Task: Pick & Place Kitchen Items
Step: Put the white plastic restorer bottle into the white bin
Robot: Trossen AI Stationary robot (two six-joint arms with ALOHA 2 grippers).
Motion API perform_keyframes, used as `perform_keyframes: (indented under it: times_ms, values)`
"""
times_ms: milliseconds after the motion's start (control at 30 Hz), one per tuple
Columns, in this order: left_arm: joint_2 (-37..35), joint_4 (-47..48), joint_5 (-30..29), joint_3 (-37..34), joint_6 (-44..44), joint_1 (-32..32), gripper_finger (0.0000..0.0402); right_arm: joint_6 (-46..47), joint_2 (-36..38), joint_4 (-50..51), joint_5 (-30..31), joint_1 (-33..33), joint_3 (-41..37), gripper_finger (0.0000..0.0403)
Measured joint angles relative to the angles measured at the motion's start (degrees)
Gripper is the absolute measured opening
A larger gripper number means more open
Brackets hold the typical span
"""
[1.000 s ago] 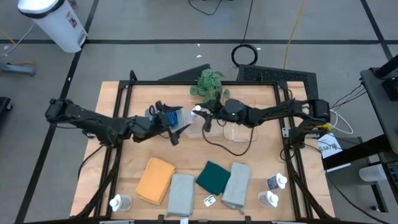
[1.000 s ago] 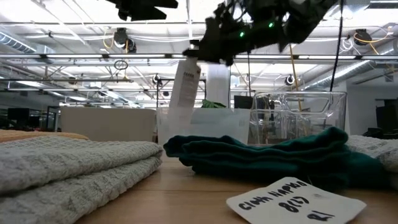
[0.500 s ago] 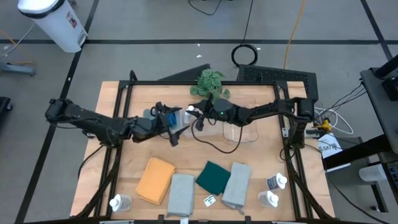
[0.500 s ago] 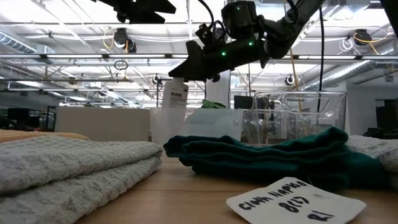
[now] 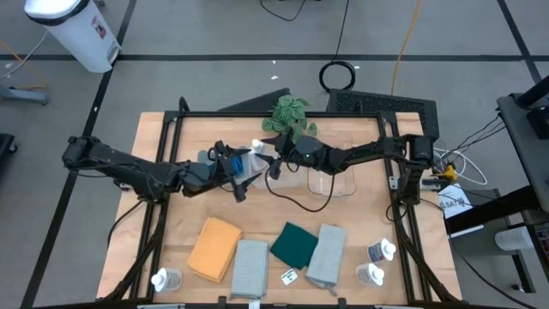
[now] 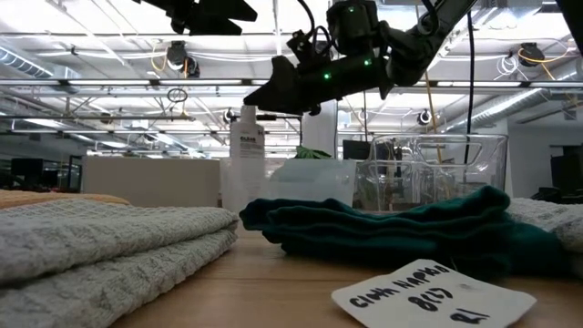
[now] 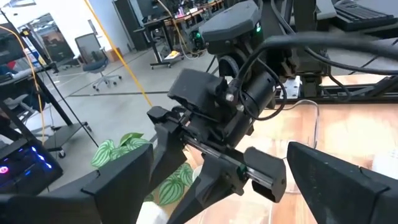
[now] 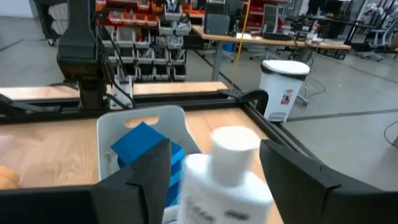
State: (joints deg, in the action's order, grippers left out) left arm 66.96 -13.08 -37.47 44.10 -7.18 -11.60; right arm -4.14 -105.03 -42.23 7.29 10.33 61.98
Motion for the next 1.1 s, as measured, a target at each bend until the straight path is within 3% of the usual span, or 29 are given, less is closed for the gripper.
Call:
perform_keyframes:
  times_ms: [300,700,900,1000,1100]
  values:
    - [0.0,0.8,0.0,0.0,-0.6,0.0,0.0377,-2.7,3.4,6.3,0.1,-0.6,-0.1,0.0234]
    - [0.0,1.0,0.0,0.0,2.0,0.0,0.0376,0.8,22.8,39.2,0.1,-7.7,-0.2,0.0220]
    - [0.0,2.7,0.2,0.0,4.6,0.0,0.0382,3.4,31.1,40.8,0.1,-12.5,-6.3,0.0209]
    - [-0.3,10.2,3.9,1.7,4.8,-1.2,0.0377,3.5,35.1,39.1,0.5,-14.1,-9.9,0.0205]
    - [-1.7,29.8,7.5,9.7,11.7,-4.9,0.0370,3.4,38.5,36.6,0.5,-15.0,-13.1,0.0203]
